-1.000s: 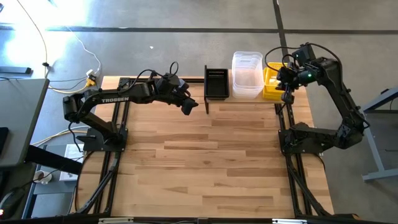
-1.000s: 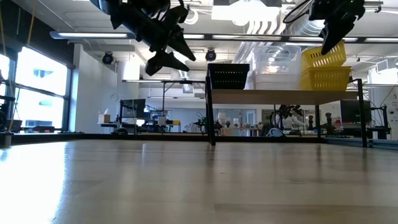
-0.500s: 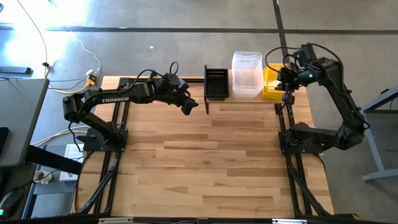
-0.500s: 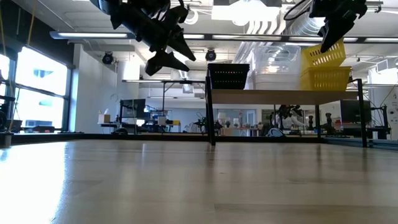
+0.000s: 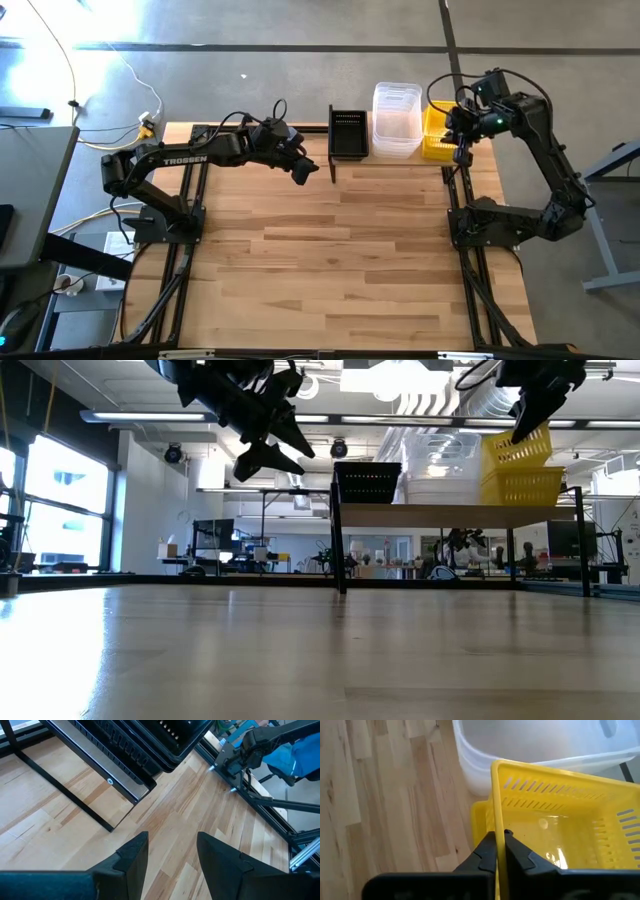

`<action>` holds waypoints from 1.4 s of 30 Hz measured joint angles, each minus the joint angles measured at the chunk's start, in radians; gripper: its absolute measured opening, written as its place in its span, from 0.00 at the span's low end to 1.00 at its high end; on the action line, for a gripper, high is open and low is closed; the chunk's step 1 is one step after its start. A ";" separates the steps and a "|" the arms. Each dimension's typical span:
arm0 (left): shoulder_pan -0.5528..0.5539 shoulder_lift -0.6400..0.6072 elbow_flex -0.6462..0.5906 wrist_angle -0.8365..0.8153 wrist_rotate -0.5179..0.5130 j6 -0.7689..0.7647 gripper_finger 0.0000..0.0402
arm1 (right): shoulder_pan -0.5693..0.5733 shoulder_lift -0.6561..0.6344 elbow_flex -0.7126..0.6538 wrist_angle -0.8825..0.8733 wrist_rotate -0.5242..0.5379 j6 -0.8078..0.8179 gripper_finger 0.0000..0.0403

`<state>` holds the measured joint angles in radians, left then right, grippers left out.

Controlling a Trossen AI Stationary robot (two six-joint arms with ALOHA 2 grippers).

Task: Stack baskets on shelf by color
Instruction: Stack the yellow bin on top of the stacked yellow bins on the shelf

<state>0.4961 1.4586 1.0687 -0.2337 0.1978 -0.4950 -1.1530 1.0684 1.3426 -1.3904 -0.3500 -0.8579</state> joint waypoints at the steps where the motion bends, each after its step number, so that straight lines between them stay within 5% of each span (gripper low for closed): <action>1: 0.000 0.000 0.000 0.000 0.000 0.000 0.39 | 0.000 0.000 0.000 0.006 0.000 0.008 0.01; 11: 0.000 0.000 0.000 0.000 0.000 0.000 0.39 | 0.000 0.000 0.000 0.015 0.014 0.020 0.19; 15: 0.000 0.000 0.000 0.000 0.000 0.000 0.39 | 0.000 -0.004 0.000 0.010 0.096 0.022 0.24; 25: 0.000 0.000 0.000 0.023 -0.001 0.000 0.39 | 0.000 -0.011 0.000 0.016 0.160 0.059 0.24; 42: 0.000 -0.001 0.000 0.078 -0.001 0.000 0.39 | 0.022 -0.085 0.001 0.034 0.118 0.206 0.24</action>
<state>0.4960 1.4575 1.0687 -0.1561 0.1964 -0.4948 -1.1309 0.9830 1.3434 -1.3566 -0.2317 -0.6523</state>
